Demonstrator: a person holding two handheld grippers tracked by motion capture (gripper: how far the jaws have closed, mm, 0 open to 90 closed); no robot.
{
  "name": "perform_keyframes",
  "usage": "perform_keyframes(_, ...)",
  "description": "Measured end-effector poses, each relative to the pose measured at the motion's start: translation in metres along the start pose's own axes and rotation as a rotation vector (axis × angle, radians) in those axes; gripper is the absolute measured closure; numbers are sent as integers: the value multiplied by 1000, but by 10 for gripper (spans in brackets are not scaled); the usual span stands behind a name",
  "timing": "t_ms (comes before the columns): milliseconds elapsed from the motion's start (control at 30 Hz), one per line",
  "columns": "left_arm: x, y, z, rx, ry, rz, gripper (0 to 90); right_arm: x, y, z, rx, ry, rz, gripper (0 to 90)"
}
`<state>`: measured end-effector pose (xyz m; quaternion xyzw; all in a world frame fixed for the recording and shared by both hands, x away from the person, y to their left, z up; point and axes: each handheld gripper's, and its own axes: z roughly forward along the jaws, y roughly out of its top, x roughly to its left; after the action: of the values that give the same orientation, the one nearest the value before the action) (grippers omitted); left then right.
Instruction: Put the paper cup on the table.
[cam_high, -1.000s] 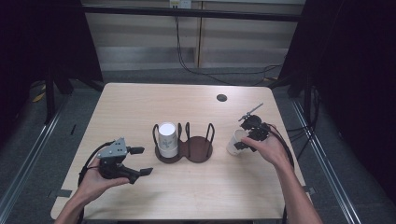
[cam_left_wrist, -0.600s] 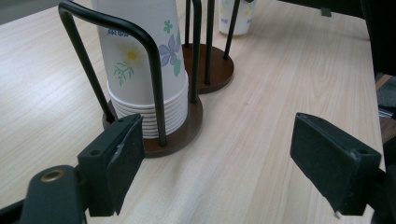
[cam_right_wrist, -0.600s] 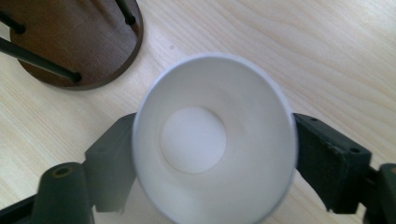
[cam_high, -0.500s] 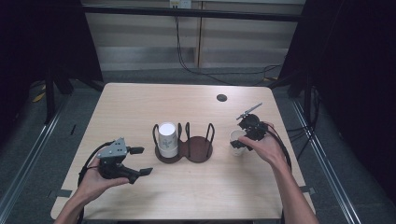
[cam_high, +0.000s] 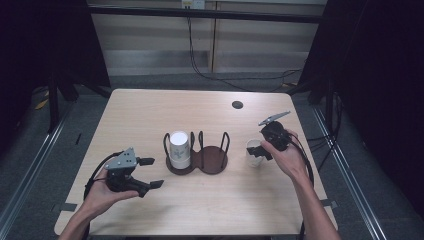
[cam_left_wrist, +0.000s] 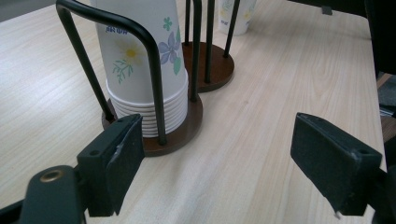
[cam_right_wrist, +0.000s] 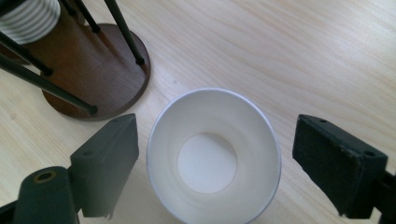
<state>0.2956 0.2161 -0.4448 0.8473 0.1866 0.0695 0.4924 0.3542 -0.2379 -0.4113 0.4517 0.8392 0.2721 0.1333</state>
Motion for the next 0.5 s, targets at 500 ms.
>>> perform_keyframes(500,-1,0,0,2,3,-4,174,12,-25,-27,-231,-24,58,148)
